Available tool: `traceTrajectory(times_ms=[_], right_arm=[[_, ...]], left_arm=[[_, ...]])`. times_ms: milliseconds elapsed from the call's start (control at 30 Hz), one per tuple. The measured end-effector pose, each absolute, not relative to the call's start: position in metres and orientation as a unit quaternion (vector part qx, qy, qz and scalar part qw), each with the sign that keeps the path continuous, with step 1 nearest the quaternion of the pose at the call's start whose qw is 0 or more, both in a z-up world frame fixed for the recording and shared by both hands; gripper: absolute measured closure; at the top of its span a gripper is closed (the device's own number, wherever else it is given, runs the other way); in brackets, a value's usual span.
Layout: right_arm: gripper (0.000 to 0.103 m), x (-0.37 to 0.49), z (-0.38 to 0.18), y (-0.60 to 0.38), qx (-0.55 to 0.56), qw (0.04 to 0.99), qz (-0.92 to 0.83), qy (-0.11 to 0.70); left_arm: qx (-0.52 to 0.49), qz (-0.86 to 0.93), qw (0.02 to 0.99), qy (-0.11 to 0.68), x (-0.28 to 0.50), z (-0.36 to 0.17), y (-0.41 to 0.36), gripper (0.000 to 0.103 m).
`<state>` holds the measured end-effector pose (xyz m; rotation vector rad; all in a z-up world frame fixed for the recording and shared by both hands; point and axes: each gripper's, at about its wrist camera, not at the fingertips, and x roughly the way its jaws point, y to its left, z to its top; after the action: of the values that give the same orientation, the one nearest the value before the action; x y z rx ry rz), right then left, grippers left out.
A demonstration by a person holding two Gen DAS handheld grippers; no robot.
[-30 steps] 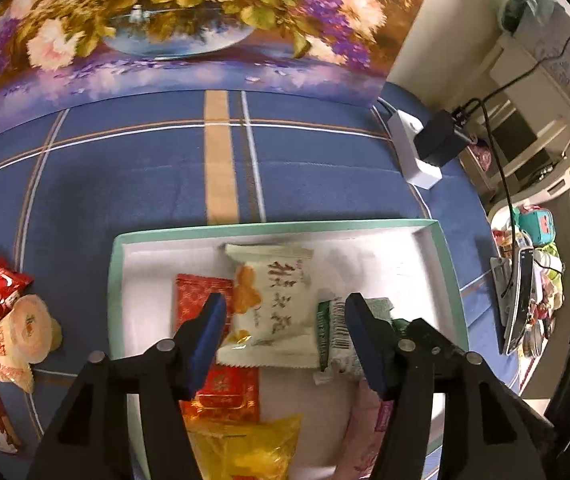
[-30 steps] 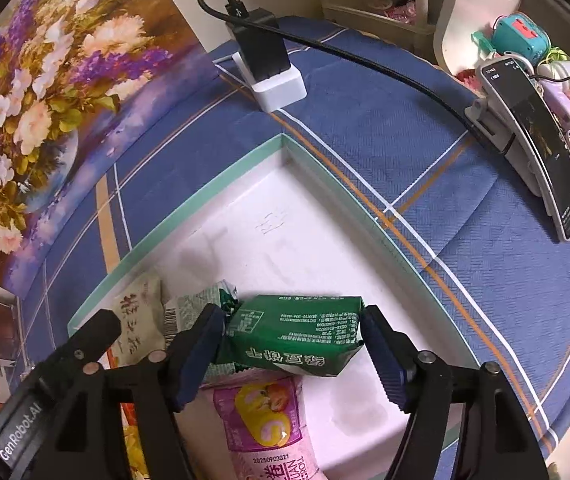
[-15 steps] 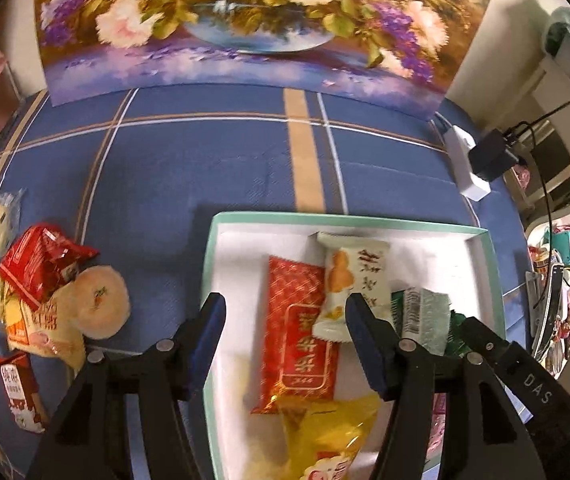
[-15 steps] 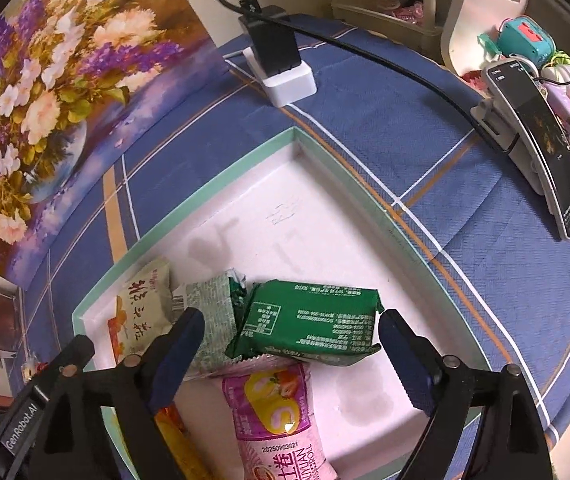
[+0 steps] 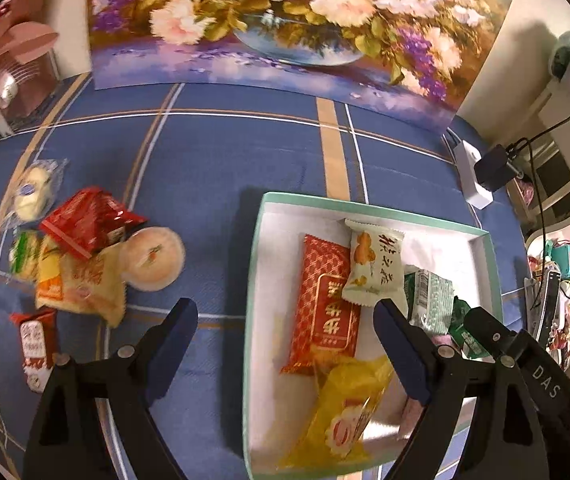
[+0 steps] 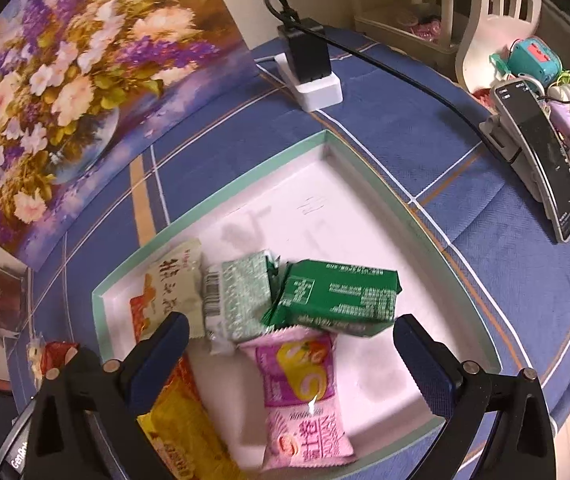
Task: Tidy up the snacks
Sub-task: 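Move both tools back over the remaining snacks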
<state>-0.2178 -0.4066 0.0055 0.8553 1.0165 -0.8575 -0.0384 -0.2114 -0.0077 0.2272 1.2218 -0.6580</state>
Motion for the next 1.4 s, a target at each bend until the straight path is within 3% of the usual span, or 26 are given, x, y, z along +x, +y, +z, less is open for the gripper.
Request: traceTrajectory(times_ms=[800, 1133, 1400], right_arm=[[0.0, -0.163, 0.032, -0.299, 0.294, 0.753, -0.309, 0.5], [0.0, -0.111, 0.029, -0.231, 0.271, 0.78, -0.228, 0.516], [0.0, -0.085, 0.013, -0.196, 0.266, 0.779, -0.192, 0.535]], left_arm=[[0.068, -0.183, 0.803, 0.563, 0.007, 0.022, -0.085, 0.013], [-0.008, -0.088, 0.805, 0.586, 0.049, 0.013, 0.0, 0.013], [-0.029, -0.068, 0.787, 0.612, 0.058, -0.007, 0.017, 0.013]])
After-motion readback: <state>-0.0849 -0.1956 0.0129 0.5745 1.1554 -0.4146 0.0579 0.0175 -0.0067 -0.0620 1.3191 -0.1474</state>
